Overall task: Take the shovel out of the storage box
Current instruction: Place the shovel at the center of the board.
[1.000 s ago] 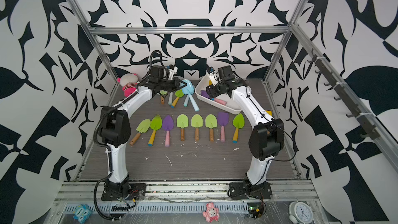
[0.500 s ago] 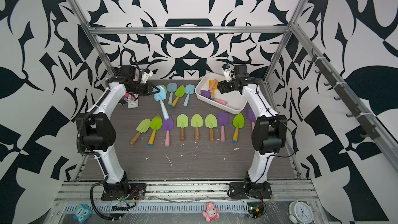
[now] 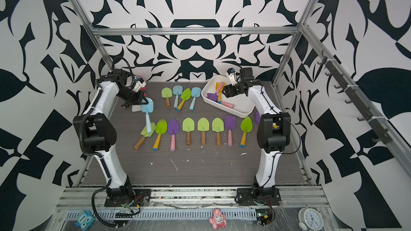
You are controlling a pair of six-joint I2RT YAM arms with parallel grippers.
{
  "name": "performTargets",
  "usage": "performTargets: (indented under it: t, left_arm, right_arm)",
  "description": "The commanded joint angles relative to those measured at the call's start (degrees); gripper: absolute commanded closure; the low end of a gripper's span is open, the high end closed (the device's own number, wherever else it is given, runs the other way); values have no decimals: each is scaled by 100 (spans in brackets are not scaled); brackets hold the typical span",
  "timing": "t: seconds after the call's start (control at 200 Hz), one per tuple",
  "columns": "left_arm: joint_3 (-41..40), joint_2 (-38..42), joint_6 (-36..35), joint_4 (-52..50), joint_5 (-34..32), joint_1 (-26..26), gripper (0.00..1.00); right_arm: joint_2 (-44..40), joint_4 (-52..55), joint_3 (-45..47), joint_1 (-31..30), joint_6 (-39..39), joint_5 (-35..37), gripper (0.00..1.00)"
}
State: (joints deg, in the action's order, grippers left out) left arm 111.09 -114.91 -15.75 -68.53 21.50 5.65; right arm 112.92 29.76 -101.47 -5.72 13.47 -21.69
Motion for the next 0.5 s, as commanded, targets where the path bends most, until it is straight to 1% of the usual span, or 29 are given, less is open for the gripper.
performTargets:
  t: [0.0,0.175,0.295,0.35,0.495]
  left_arm:
    - [-128,135,-492,-547,-651,275,100]
    - [-850,584,-906,-356,-1174,755,100]
    - [-1409,806,-1239,-58,-1603,955,100]
    - [-1459,791,-1340,26,-1790,979,100]
    - [-1280,502,-1472,50,-1833,992,100]
  right_arm:
    - [-54,70,-311,18,131,-217,21]
    - [50,337,-531,17,227,-196,22]
    - [19,329,-488,20,192,-196,22]
    - [19,334,-492,13,157,-220,22]
    - [-7,294,-455,22,167,-242,22]
